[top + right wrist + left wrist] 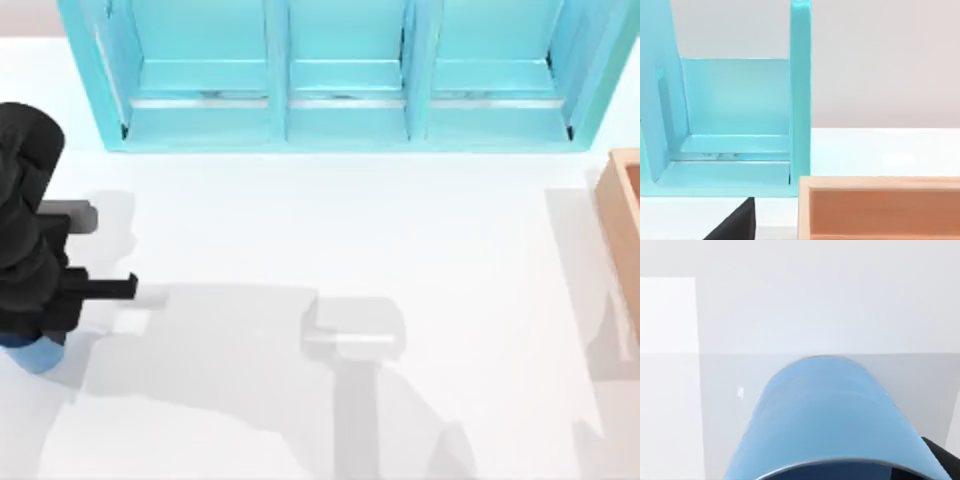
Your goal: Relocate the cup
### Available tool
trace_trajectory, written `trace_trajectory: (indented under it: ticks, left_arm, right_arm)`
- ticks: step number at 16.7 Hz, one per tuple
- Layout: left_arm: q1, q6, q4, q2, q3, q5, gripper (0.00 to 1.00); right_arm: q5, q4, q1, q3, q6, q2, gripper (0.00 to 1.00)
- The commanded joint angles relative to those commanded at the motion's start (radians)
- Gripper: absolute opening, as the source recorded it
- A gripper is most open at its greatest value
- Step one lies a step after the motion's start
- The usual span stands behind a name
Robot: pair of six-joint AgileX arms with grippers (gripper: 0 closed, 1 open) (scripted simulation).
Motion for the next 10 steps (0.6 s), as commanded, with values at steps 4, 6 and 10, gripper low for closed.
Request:
trace_trajectory:
  ticks: [4,6,10]
  left_arm:
    - [0.038,0.038,-0.023,0.015,0.035,0.0,0.0]
    - [0.115,0.114,-0.066,0.044,0.1,0.0,0.0]
    - [0.355,0.353,-0.184,0.111,0.266,-0.001,0.0]
  right_arm:
    - [0.0,0.0,0.0,0.0,0.0,0.0,1.0]
    - [0.0,0.0,0.0,0.0,0.0,0.0,1.0]
    - [0.0,0.0,0.0,0.0,0.0,0.0,1.0]
